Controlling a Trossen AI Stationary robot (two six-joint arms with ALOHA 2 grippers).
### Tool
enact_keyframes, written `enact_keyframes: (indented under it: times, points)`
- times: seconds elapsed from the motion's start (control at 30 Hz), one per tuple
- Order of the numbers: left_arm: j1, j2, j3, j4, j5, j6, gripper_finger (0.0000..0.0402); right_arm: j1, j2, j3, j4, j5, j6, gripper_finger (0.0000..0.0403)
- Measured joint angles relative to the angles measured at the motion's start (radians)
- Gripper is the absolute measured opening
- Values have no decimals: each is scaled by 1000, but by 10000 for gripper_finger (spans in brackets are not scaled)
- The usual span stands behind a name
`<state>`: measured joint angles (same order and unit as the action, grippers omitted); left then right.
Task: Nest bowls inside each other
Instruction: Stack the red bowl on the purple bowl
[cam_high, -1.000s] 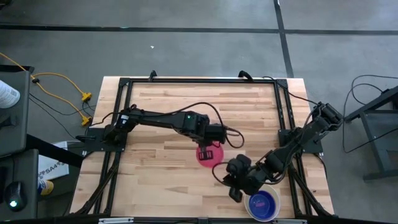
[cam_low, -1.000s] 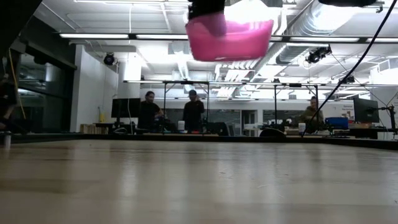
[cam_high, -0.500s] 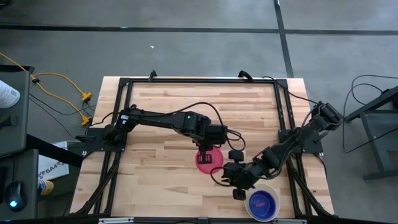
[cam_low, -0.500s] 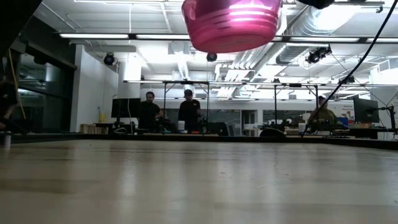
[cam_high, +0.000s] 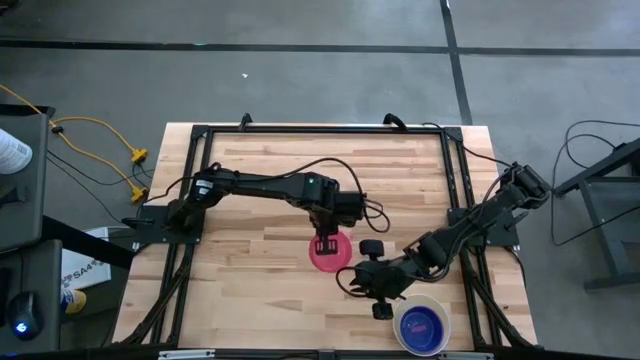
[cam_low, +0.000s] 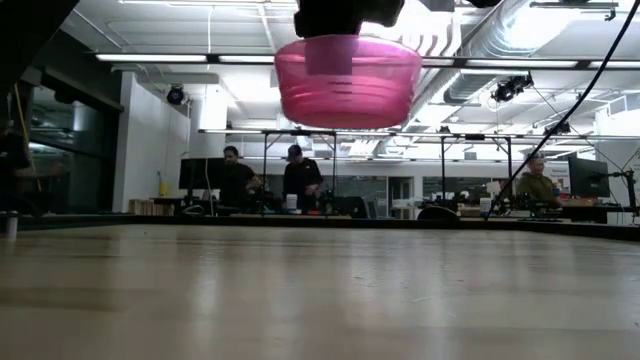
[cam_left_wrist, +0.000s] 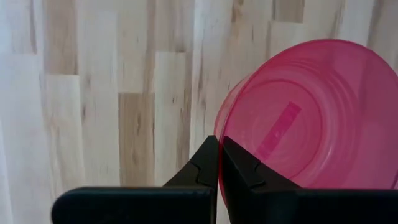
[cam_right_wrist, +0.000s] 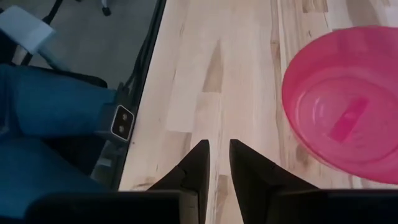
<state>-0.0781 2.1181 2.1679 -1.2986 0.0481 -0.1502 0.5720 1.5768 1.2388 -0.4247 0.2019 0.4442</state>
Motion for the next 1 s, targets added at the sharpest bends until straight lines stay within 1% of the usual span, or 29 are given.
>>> enact_keyframes:
  times: [0.17, 0.33, 0.47, 0.53, 0.63, 0.77, 0.9, 1.0]
  points:
    - [-5, 0, -17, 34, 75, 93, 1, -8, 0, 0, 0, -1, -62, 55]
    - [-18, 0, -17, 37, 99, 183, 1, -10, 0, 0, -1, -21, -128, 55]
    - [-13, 0, -17, 33, 98, 247, 1, -10, 0, 0, -1, -22, -240, 55]
    - [-11, 0, -17, 35, 91, 266, 1, -10, 0, 0, -2, -22, -286, 55]
    - [-5, 0, -17, 60, 65, 274, 1, -17, 0, 0, -25, -24, -309, 55]
    - [0, 0, -17, 102, 1, 278, 1, -27, 0, 0, -93, -20, -368, 55]
    - [0, 0, -17, 104, -45, 304, 1, -32, 0, 0, -160, 19, -468, 55]
    - [0, 0, -17, 107, -51, 306, 1, -37, 0, 0, -175, 54, -530, 55]
